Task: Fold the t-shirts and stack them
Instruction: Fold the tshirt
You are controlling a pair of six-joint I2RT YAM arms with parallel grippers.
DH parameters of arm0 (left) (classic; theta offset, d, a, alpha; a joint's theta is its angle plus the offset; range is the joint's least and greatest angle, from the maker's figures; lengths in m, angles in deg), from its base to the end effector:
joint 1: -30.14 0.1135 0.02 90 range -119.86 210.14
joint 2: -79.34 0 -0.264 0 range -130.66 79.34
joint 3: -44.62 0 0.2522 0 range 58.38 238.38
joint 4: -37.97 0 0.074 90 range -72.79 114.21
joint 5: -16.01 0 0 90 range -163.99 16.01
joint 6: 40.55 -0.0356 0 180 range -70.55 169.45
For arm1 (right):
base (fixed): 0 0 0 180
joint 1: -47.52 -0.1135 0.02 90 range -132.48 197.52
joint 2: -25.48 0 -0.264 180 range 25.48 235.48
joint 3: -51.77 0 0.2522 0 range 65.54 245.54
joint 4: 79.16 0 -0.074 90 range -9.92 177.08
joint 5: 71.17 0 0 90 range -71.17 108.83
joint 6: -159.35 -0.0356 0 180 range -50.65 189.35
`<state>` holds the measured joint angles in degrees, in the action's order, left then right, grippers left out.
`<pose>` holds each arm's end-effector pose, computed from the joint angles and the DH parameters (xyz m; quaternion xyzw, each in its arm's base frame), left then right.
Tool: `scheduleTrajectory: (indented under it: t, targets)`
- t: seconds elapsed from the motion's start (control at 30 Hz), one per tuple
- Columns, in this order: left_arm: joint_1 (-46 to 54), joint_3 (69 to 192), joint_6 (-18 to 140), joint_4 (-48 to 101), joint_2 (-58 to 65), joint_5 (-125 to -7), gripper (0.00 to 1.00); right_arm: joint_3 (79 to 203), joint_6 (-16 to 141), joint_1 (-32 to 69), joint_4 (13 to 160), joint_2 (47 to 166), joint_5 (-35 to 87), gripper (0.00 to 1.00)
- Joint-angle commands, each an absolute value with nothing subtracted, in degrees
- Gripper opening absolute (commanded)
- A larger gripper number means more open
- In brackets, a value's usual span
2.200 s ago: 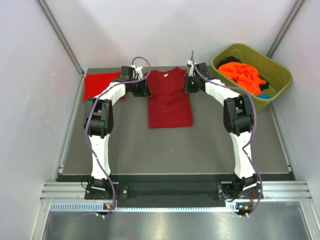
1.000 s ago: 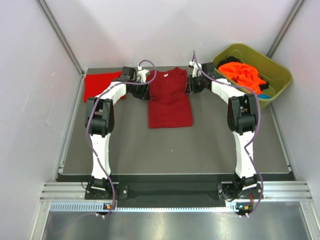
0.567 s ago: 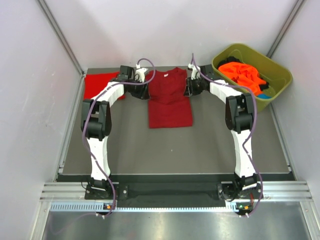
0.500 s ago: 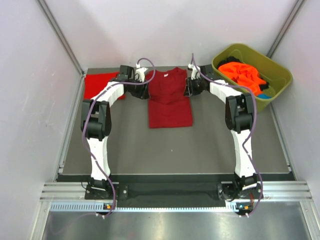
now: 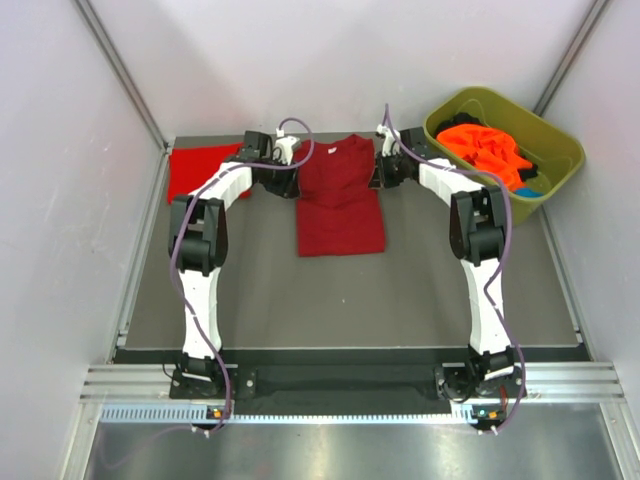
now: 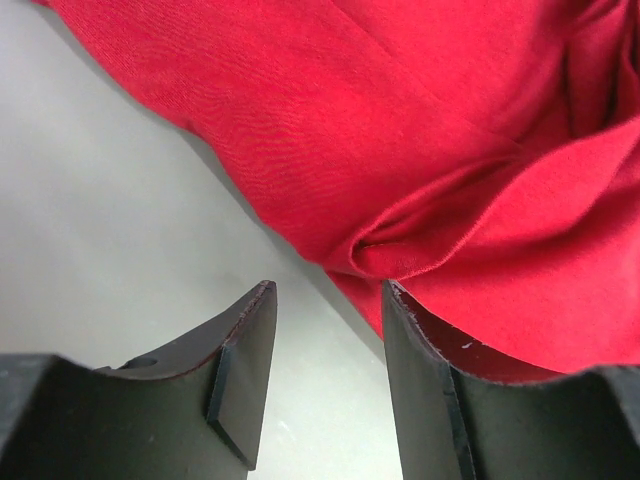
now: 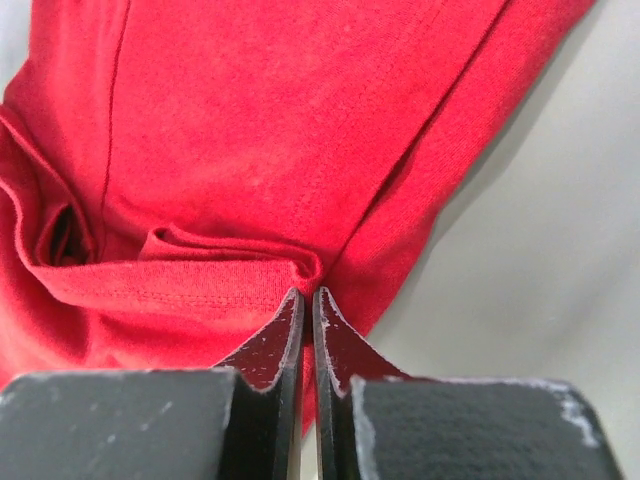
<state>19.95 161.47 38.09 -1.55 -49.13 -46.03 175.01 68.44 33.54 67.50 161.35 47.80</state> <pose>0.4866 -0.1044 0.1873 0.2500 0.8840 -0.2245 0.3251 0.5088 0.1444 0.1666 -0.1953 0.8811 0.2770 0.3298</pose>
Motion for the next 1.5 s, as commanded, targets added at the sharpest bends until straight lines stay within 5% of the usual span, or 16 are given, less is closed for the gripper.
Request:
scheduleTrajectory:
  t: [0.0,1.03,1.17,1.3,1.47]
  targets:
    - [19.7,165.3,36.6,-0.8,-50.5,-46.1,0.51,178.1,67.5,33.8,70.3,162.8,47.4,0.0]
    - [19.6,171.6,44.2,1.5,-57.3,-55.5,0.5,172.4,62.6,33.9,77.8,160.1,39.9,0.01]
    - [19.8,170.0,46.4,1.7,-54.4,-57.1,0.5,172.0,61.4,33.9,77.8,159.5,39.0,0.05]
    - [20.5,168.3,49.7,0.7,-49.6,-58.6,0.5,170.0,60.0,34.0,77.1,155.8,37.4,0.27]
    - [20.5,165.1,57.3,-2.9,-42.2,-57.8,0.54,164.1,57.4,33.9,76.8,146.5,37.3,0.38]
